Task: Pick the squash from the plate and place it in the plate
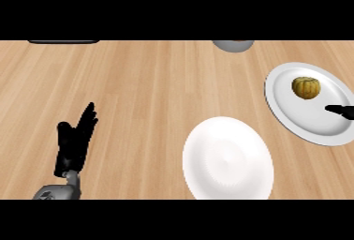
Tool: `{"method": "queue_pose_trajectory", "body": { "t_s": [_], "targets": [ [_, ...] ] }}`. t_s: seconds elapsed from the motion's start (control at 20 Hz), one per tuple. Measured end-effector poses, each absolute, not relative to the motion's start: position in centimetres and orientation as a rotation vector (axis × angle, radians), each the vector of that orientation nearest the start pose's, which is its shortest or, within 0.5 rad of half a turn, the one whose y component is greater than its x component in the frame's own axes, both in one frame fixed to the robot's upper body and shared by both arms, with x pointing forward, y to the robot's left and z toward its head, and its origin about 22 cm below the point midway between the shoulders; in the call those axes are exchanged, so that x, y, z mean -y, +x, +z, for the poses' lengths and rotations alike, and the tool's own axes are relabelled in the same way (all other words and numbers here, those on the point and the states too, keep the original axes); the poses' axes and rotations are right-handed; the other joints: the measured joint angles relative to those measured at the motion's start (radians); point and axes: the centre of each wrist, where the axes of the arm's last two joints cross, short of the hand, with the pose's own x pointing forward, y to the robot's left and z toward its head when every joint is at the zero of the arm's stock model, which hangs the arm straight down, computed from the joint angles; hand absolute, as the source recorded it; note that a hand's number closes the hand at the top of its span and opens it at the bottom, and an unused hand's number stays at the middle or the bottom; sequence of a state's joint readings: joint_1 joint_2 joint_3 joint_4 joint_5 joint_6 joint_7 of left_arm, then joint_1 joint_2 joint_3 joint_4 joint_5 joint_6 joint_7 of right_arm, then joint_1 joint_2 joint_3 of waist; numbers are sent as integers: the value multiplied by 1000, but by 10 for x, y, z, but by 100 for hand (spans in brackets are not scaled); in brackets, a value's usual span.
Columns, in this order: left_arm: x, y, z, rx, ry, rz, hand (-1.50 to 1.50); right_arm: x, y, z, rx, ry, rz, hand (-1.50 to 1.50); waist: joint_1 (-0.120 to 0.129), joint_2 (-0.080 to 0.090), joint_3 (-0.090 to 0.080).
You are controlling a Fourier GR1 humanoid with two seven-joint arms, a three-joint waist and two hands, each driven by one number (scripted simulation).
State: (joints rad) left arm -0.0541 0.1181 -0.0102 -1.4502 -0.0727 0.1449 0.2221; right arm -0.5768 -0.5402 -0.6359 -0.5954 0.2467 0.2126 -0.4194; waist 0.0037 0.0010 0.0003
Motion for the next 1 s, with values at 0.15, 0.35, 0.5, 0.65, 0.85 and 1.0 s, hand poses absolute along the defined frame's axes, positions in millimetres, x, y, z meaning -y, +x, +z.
{"method": "queue_pose_trajectory", "body": {
  "t_s": [0.15,0.35,0.5,0.65,0.85,1.0],
  "targets": [
    [-246,253,-10,1287,246,-34,0,468,326,42,1639,-486,28,-150,2,0,0],
    [-249,250,-7,1293,244,-36,0,464,327,38,1616,-516,30,-150,3,0,0],
    [-245,251,-5,1286,236,-37,0,463,331,39,1585,-554,33,-150,6,1,0],
    [-246,251,-7,1289,238,-39,0,460,328,27,1567,-584,38,-150,7,2,1],
    [-249,251,-5,1283,241,-39,0,468,324,25,1544,-617,38,-150,8,2,1],
    [-246,245,-4,1287,236,-40,0,470,320,20,1522,-647,37,-150,9,2,1]
  ]
}}
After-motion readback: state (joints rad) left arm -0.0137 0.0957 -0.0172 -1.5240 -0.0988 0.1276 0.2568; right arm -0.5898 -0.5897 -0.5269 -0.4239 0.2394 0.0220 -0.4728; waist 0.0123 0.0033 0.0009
